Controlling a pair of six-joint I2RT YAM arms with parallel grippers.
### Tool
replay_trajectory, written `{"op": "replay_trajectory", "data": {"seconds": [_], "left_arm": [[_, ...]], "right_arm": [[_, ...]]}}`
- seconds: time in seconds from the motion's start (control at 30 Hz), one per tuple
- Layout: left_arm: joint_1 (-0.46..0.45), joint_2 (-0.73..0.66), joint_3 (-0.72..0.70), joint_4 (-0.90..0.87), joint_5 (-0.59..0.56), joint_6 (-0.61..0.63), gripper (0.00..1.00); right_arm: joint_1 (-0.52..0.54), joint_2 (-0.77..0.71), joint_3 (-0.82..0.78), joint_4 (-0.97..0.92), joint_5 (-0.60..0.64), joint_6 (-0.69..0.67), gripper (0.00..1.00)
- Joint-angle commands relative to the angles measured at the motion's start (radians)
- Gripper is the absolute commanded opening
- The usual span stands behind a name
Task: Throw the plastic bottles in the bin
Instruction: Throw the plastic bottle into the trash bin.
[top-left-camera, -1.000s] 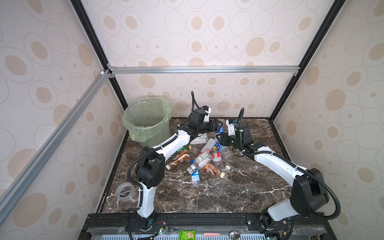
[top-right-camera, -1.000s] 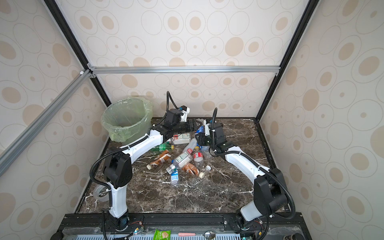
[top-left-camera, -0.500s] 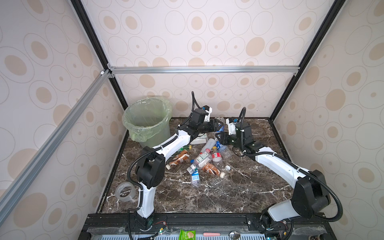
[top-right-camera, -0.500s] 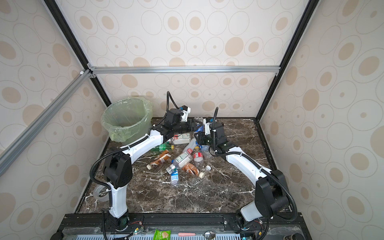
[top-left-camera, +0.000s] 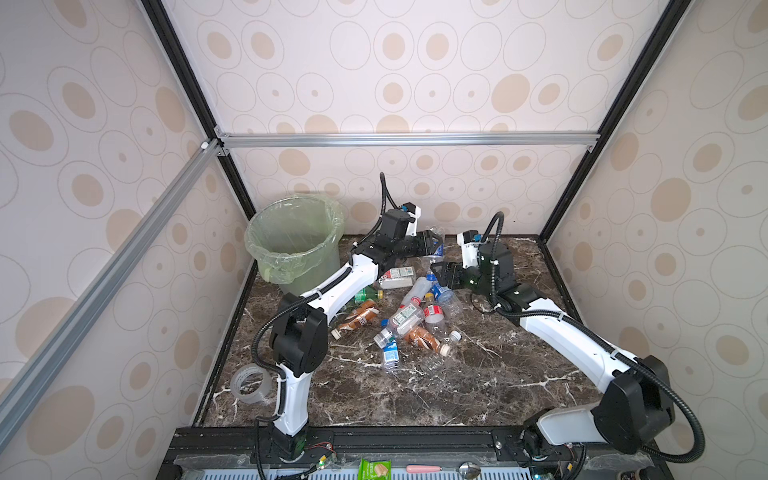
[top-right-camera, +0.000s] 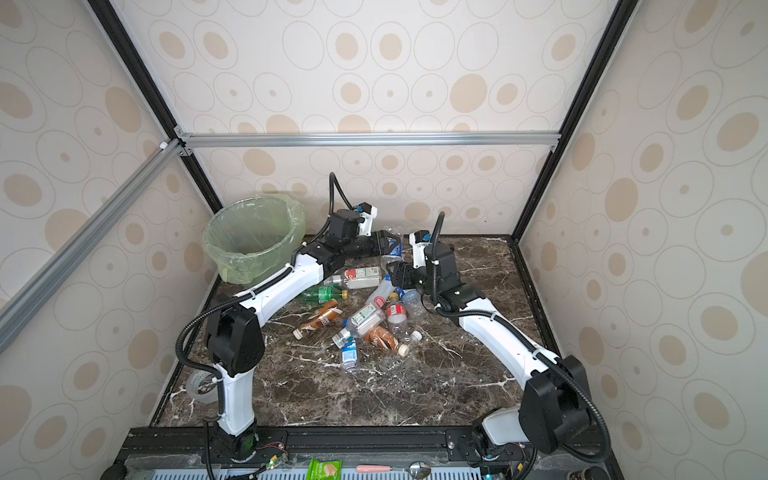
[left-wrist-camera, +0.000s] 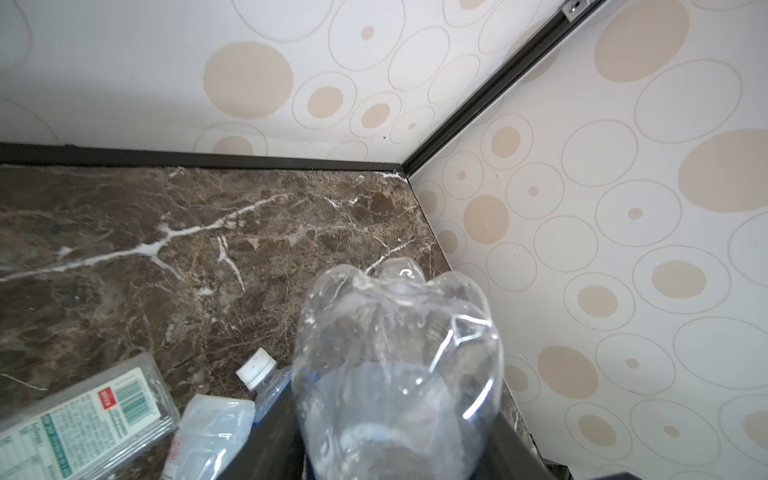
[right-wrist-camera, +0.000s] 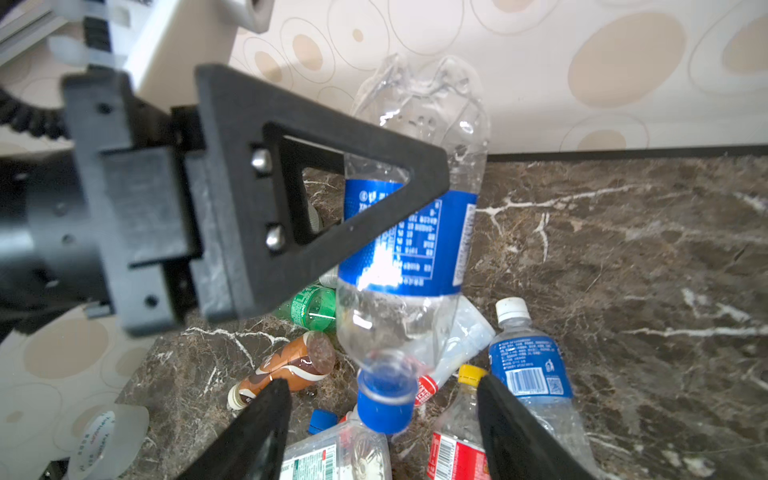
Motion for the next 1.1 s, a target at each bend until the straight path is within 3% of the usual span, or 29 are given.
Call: {"op": "replay_trajectory", "data": {"seconds": [0.0,0.17,0.43,0.6,0.73,0.87,0.93,1.07], "left_arm": [[0.031,-0.018,0.107,-0.082,-0.057,0.075,0.49],[0.073,-0.05,0.227,-0.191,-0.131,0.152,0.5],[0.193,-0.143,0.347,-0.306,-0.262,0.241,0.5],[0.269,-0.268,0.351,-0.305,-0.424,0.31,0.5],[0.288,-0.405,0.259,-0.231,-0.576,0.373,0.53],[0.32,-0.533,0.041,-0.094,-0.618,0.388,0.53],[0.356,-0.516,-0.006,-0.131,-0.606,0.358,0.54],[0.439,-0.39,0.035,-0.304,-0.495,0.271,0.62]], "right_arm": [[0.008,-0.041,-0.004,-0.025,-0.003,-0.012,0.84],[0.036,-0.063,0.042,-0.044,0.005,-0.033,0.99],[0.18,-0.002,0.188,-0.057,0.039,-0.114,0.99],[0.266,0.074,0.292,-0.073,0.051,-0.151,0.99],[0.299,0.11,0.332,-0.081,0.053,-0.164,0.99],[0.305,0.129,0.332,-0.083,0.067,-0.163,0.99],[0.305,0.135,0.325,-0.084,0.069,-0.159,0.99],[0.305,0.124,0.303,-0.087,0.073,-0.155,0.99]]}}
